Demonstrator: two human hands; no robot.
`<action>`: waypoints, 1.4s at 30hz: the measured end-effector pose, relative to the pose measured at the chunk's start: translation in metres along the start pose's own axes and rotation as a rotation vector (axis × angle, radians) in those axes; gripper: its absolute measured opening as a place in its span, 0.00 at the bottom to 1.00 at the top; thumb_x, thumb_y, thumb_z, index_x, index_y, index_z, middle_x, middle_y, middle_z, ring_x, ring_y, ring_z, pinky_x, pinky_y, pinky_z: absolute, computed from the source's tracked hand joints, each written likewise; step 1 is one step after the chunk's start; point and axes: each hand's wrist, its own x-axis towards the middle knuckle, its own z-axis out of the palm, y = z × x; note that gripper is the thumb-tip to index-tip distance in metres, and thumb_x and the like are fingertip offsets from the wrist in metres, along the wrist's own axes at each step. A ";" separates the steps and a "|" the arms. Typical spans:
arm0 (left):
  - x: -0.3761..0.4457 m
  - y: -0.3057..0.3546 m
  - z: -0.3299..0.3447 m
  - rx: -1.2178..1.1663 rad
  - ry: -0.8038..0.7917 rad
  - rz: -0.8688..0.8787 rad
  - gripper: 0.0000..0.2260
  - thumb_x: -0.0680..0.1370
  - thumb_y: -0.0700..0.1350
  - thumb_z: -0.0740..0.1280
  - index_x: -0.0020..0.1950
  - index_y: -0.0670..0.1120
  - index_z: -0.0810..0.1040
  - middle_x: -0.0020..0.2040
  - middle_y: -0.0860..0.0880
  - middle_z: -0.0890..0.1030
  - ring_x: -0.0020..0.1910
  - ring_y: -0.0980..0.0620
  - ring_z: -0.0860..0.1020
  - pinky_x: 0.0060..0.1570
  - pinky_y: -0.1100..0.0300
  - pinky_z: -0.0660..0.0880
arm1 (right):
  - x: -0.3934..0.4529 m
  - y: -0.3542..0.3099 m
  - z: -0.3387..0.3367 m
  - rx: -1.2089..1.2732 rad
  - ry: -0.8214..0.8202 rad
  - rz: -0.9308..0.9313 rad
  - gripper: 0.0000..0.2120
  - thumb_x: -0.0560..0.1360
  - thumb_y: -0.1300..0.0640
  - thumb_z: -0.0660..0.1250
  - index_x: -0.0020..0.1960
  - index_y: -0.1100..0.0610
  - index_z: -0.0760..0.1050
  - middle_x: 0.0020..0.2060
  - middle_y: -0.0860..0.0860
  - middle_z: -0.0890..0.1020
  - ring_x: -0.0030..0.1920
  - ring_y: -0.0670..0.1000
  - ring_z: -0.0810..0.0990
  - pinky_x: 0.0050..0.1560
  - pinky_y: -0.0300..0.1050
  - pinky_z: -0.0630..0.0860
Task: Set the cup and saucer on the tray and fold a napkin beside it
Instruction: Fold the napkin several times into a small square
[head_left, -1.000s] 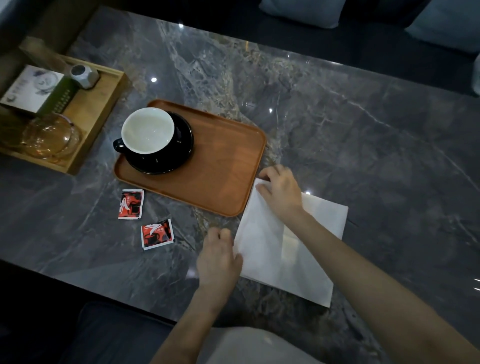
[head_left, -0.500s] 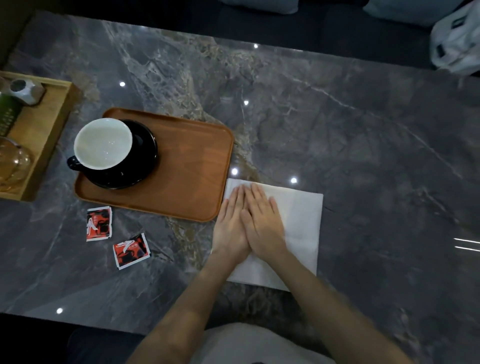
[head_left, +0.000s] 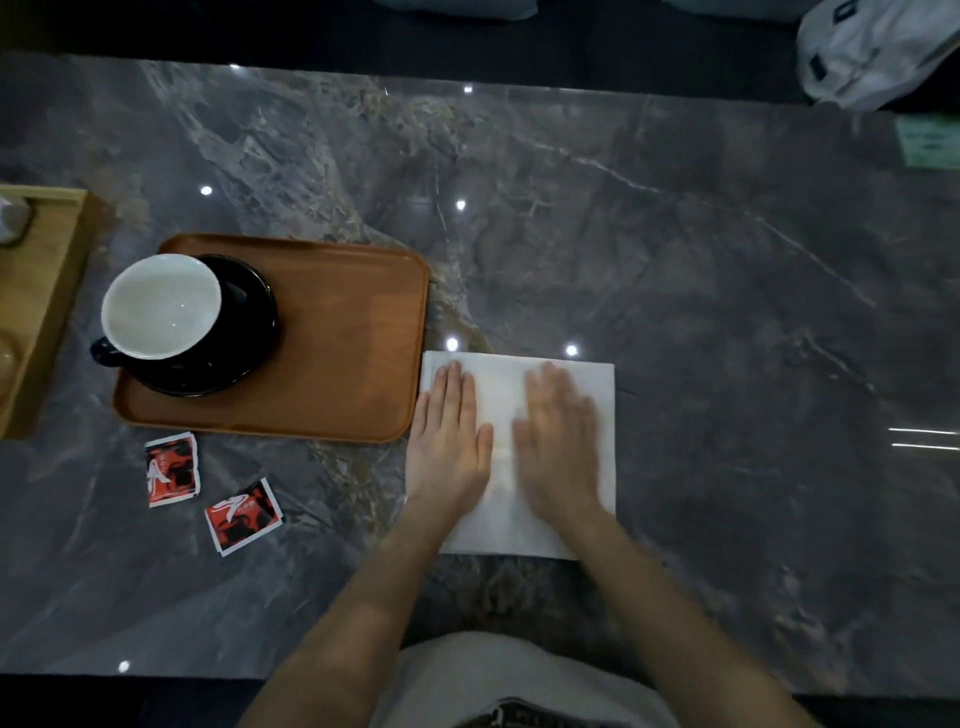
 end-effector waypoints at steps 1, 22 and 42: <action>0.000 -0.002 0.002 0.032 -0.011 0.010 0.26 0.77 0.49 0.50 0.72 0.37 0.60 0.74 0.39 0.62 0.73 0.44 0.61 0.71 0.53 0.49 | -0.006 -0.019 0.006 0.070 -0.043 -0.046 0.28 0.77 0.47 0.38 0.74 0.56 0.43 0.75 0.50 0.49 0.75 0.47 0.45 0.75 0.51 0.42; -0.044 0.049 0.003 -0.026 -0.226 0.458 0.25 0.79 0.53 0.40 0.74 0.46 0.41 0.77 0.48 0.44 0.73 0.52 0.36 0.69 0.51 0.34 | -0.050 0.059 0.011 -0.197 -0.074 0.180 0.33 0.70 0.40 0.27 0.73 0.52 0.32 0.77 0.49 0.43 0.76 0.47 0.41 0.71 0.49 0.30; -0.047 -0.015 -0.048 0.270 -0.313 0.215 0.23 0.81 0.50 0.49 0.73 0.38 0.57 0.75 0.40 0.57 0.73 0.44 0.57 0.68 0.52 0.61 | -0.048 0.056 0.004 -0.184 -0.059 0.120 0.39 0.70 0.40 0.31 0.76 0.58 0.46 0.77 0.53 0.49 0.77 0.51 0.44 0.72 0.48 0.33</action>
